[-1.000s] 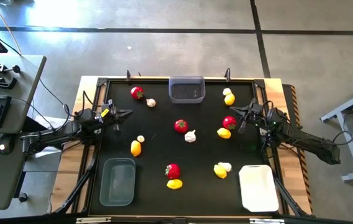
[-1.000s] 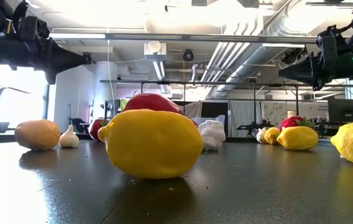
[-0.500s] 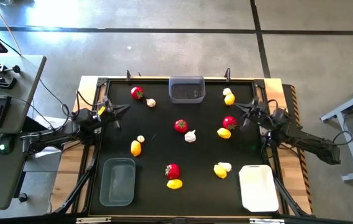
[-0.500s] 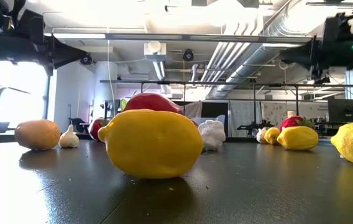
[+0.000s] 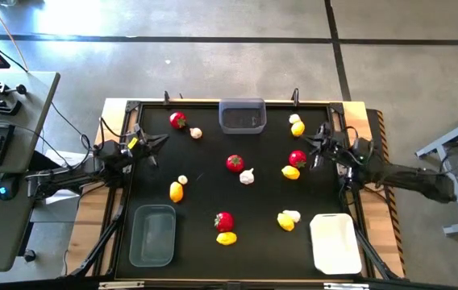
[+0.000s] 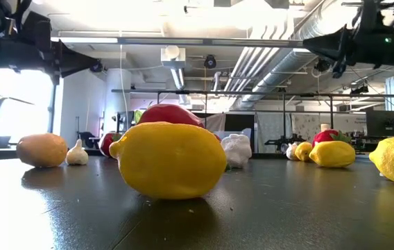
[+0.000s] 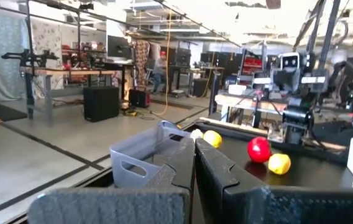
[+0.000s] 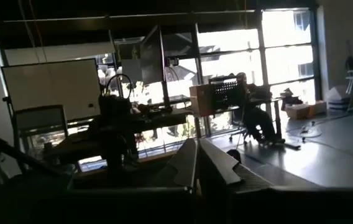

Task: Sort produce into baskets
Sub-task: Put the middle right lemon into the transparent bin

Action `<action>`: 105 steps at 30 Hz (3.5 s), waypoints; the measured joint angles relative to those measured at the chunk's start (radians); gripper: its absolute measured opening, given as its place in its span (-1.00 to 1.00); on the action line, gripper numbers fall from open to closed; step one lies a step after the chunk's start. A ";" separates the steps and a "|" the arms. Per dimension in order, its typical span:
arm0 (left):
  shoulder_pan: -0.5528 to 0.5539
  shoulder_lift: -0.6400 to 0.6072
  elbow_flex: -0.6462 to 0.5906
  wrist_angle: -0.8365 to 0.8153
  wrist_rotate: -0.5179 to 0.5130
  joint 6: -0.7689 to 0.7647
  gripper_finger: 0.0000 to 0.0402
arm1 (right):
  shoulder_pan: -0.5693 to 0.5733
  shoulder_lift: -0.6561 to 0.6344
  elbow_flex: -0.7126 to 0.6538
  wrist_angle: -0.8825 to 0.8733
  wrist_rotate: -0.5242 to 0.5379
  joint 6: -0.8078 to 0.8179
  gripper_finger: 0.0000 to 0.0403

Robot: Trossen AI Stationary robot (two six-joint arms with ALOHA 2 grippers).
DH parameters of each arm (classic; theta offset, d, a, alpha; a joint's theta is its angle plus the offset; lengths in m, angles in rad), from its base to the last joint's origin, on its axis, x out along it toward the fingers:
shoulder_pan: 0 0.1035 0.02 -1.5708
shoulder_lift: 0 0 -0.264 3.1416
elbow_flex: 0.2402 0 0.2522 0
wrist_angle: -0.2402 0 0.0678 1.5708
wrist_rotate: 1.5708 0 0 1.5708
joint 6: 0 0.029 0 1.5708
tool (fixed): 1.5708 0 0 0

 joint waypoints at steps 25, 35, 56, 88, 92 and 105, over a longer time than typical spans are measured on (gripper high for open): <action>0.000 0.048 0.000 0.032 0.012 0.114 -1.00 | 0.337 0.679 0.715 -0.787 0.230 0.101 0.20; 0.000 0.048 0.000 0.034 0.012 0.122 -1.00 | 0.366 0.952 1.010 -1.484 0.199 0.324 0.20; 0.000 0.048 0.000 0.032 0.012 0.118 -1.00 | 0.360 1.407 1.059 -1.689 0.155 0.320 0.20; 0.000 0.048 0.000 0.031 0.001 0.111 -1.00 | 0.259 1.412 1.047 -1.861 0.209 0.216 0.20; 0.000 0.048 0.000 0.031 0.001 0.112 -1.00 | 0.248 1.412 1.010 -1.850 0.201 0.290 0.20; 0.000 0.048 0.000 0.032 0.001 0.122 -1.00 | 0.245 1.412 0.905 -1.717 0.129 0.282 0.08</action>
